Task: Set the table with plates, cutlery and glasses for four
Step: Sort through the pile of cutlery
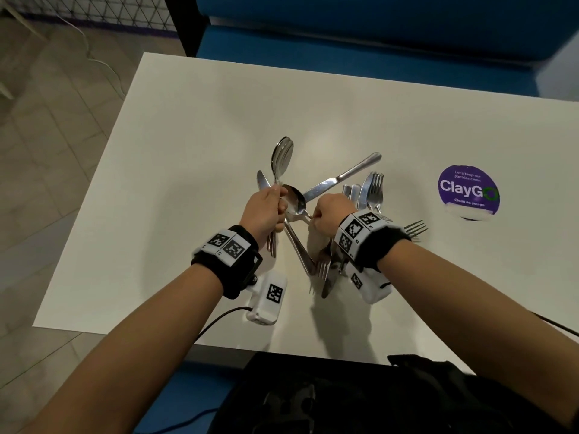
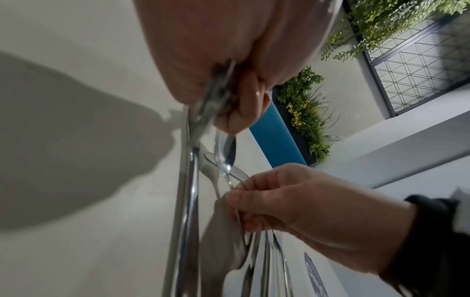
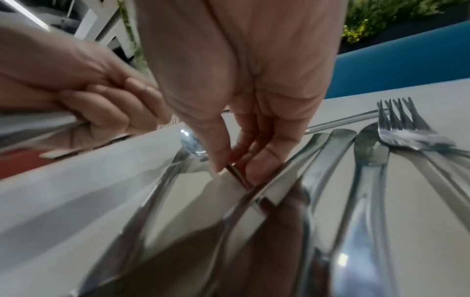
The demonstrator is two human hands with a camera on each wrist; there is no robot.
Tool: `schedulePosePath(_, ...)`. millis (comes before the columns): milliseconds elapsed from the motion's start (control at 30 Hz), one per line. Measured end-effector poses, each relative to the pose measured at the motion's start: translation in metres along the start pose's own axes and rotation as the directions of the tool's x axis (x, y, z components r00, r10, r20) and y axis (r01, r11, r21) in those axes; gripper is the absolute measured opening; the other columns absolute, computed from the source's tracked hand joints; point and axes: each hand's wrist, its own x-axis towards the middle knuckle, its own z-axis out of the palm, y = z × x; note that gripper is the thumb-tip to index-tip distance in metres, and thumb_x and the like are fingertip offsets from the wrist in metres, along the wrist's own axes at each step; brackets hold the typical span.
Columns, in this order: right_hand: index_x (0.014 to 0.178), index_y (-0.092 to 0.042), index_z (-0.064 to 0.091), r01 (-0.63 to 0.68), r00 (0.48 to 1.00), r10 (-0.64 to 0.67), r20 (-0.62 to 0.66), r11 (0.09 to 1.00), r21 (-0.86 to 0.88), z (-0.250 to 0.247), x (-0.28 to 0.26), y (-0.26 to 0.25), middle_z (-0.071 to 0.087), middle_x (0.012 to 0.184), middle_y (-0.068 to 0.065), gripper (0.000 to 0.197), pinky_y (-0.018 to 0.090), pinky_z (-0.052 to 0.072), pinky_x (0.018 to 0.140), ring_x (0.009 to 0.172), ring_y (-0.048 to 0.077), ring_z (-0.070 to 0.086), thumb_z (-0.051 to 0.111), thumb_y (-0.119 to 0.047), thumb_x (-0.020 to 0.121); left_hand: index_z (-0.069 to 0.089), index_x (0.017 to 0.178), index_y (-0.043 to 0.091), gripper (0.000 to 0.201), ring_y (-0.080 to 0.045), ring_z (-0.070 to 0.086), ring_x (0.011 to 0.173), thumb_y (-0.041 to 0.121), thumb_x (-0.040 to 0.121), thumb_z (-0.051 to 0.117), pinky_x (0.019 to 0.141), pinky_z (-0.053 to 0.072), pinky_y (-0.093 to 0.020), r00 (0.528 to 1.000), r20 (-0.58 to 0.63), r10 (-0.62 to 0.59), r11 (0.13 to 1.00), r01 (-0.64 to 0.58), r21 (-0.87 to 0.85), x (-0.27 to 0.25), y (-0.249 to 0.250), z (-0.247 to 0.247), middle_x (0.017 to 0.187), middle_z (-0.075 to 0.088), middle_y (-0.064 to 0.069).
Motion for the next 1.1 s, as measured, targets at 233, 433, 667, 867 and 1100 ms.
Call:
schedulePosePath(233,0.110,-0.010,0.069,0.033,0.989,0.008,-0.145,0.961,0.275,-0.003,-0.002,0.012,0.069,0.108,0.007,0.023,0.020,0.041,0.086,0.101,0.017,0.061,0.061,-0.013,0.088,0.045,0.081,0.013,0.030,-0.002,0.033,0.031,0.022,0.104,0.029,0.033,0.029,-0.014,1.000,-0.013,0.012,1.000,-0.011,0.011,0.002,-0.004,-0.003,0.057,0.048,-0.001)
schedulePosePath(433,0.104,-0.009,0.069,0.132,0.937,0.159,-0.311,0.664,0.736,-0.014,0.007,0.005,0.067,0.084,0.001,0.018,0.025,0.053,0.082,0.077,0.014,0.061,0.061,-0.011,0.089,0.045,0.082,0.013,0.032,-0.011,0.061,0.056,0.023,0.105,0.025,0.052,0.052,-0.017,0.999,-0.017,0.040,0.997,-0.038,0.074,0.003,-0.004,0.000,0.071,0.065,-0.007)
schedulePosePath(667,0.106,0.001,0.066,0.092,0.990,0.059,-0.128,0.418,0.904,-0.016,0.001,-0.014,0.069,0.084,0.012,0.021,0.036,0.057,0.083,0.077,0.025,0.069,0.064,-0.006,0.087,0.046,0.101,0.004,0.031,-0.016,0.066,0.052,0.024,0.105,0.023,0.053,0.057,-0.025,0.999,0.019,0.030,0.997,-0.031,0.074,0.001,0.002,0.016,0.091,0.064,-0.020)
schedulePosePath(867,0.094,-0.013,0.073,0.149,0.985,-0.044,-0.165,0.686,0.712,-0.021,-0.011,-0.009,0.062,0.051,-0.011,0.019,0.007,0.043,0.055,0.044,-0.006,0.056,0.063,-0.028,0.089,0.048,0.090,0.012,0.031,-0.010,0.048,0.042,0.027,0.104,0.025,0.040,0.041,-0.019,0.994,-0.018,0.110,0.948,-0.100,0.302,-0.004,0.003,0.023,0.059,0.060,0.002)
schedulePosePath(1100,0.104,-0.006,0.072,0.051,0.990,0.078,-0.121,0.597,0.800,-0.026,-0.008,-0.002,0.071,0.092,0.011,0.029,0.022,0.052,0.070,0.084,0.014,0.062,0.062,-0.028,0.090,0.057,0.099,0.009,0.033,-0.008,0.037,0.042,0.026,0.104,0.028,0.040,0.033,-0.018,0.992,0.088,0.087,0.944,-0.110,0.310,-0.002,0.003,0.030,0.062,0.049,0.000)
